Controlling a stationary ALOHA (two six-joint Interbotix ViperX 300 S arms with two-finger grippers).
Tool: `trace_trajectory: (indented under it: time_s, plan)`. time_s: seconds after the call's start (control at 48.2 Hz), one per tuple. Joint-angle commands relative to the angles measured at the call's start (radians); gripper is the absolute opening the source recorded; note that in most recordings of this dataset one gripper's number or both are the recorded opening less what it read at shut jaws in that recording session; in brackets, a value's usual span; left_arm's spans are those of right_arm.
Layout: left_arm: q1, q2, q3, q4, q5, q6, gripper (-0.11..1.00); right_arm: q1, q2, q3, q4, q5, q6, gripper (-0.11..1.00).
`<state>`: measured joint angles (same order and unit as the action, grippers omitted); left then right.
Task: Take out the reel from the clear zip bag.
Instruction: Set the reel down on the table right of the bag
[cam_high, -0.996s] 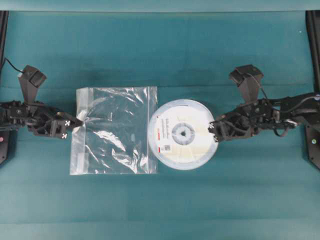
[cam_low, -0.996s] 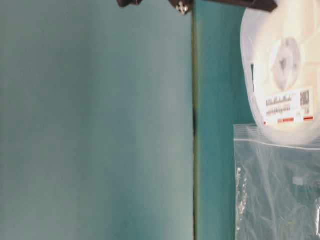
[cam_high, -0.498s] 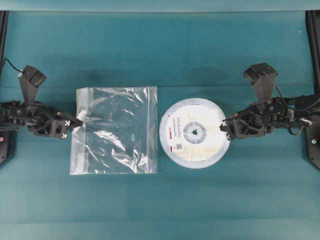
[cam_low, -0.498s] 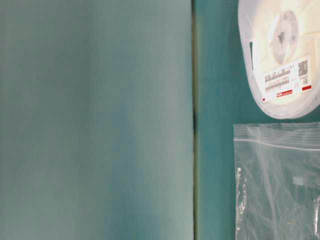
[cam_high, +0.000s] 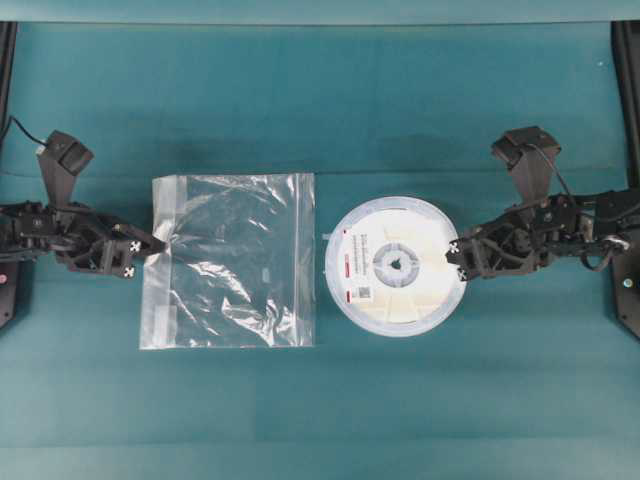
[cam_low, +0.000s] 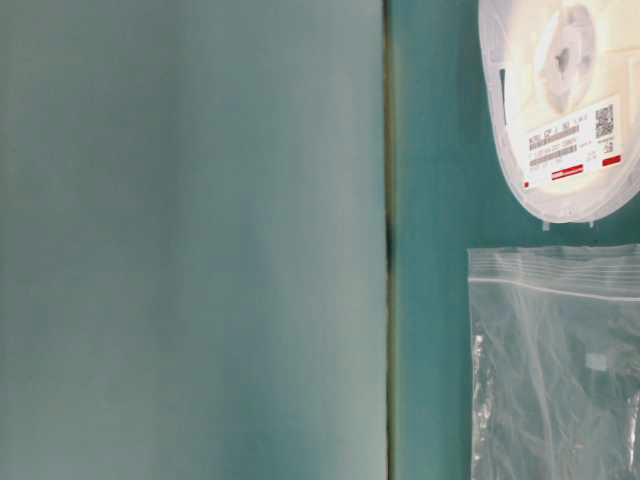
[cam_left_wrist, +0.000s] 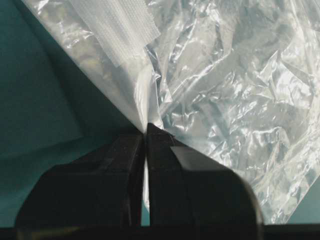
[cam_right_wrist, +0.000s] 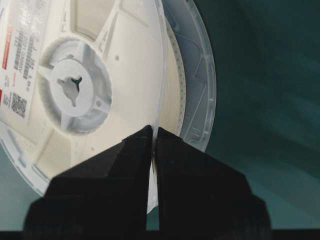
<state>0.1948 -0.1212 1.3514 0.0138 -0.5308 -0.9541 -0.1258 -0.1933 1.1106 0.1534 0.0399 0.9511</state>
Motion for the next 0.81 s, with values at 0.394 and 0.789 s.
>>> trace_trajectory:
  time_s: [0.394,0.789]
  plan:
    - [-0.003,-0.002,-0.011,0.003,0.018,0.003,0.00,-0.003,-0.009,-0.003,0.002,0.014,0.008,0.04]
    - [-0.003,0.000,-0.026,0.003,0.021,0.017,0.00,-0.003,-0.011,-0.003,0.002,0.015,0.011,0.37]
